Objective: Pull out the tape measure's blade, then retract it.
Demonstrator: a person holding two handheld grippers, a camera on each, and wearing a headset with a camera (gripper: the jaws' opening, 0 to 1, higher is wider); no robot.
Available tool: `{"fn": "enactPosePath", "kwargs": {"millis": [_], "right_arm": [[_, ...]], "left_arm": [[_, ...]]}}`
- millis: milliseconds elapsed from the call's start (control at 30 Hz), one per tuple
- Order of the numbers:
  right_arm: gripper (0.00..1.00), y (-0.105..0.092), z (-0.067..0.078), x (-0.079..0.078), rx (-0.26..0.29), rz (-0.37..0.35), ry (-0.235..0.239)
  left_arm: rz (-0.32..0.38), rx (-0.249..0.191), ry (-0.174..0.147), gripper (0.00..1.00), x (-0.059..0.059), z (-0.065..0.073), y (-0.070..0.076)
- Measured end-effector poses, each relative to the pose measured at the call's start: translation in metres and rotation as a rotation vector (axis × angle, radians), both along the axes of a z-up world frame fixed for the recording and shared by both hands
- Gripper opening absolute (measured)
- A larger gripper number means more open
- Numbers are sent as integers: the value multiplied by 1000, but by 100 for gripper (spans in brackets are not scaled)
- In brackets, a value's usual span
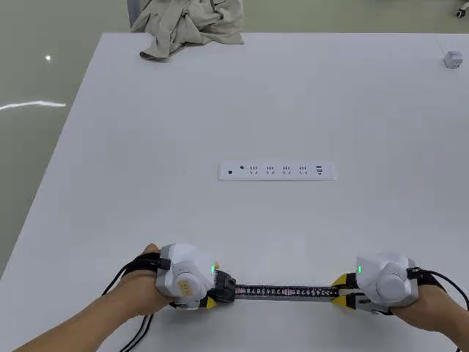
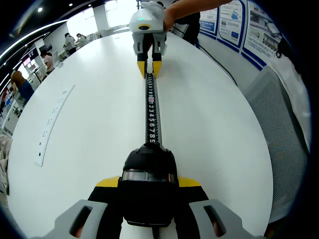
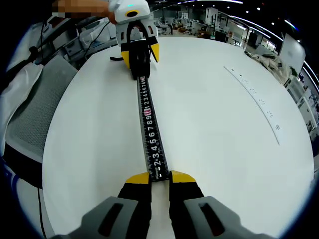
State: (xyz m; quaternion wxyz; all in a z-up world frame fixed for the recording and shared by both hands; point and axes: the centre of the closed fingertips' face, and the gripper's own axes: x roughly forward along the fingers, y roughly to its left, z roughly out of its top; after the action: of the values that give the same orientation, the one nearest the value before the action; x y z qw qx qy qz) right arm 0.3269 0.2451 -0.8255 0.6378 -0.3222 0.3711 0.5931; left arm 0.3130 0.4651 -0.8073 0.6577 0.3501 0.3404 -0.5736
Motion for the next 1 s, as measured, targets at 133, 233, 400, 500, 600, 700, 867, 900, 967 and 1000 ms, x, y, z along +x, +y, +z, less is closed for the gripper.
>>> {"fn": "enactPosePath", "kwargs": {"millis": [133,233,400,500,600,700,867,900,967,1000], "right_arm": [[11,-2,0,0,-2,-4,0],[11,-5,1,0,-2,-6,1],[11,-7,1,0,-2,-8,0],[11,-9,0,0,-3,-7,0],[11,-10,0,1,-3,-9,0],[11,-12,0,0,-3,-12,-1],[11,-16,0,1,-6,-18,-1],[11,-17,0,1,-6,-18,-1],[11,-19,0,1,-8,-20,-2],[11,-19,0,1,-7,-22,-2]], "left_arm": [[-1,1,0,37,0,1,0],[-1,1,-1,37,-1,1,0],[-1,3,-1,37,0,1,0],[-2,3,-2,37,0,0,0],[-1,4,-1,37,0,0,0],[-2,4,-1,37,0,0,0],[-2,5,-1,37,0,0,0],[-2,6,-2,37,0,0,0],[-2,6,-2,37,0,0,0],[-3,6,-2,37,0,0,0]]}}
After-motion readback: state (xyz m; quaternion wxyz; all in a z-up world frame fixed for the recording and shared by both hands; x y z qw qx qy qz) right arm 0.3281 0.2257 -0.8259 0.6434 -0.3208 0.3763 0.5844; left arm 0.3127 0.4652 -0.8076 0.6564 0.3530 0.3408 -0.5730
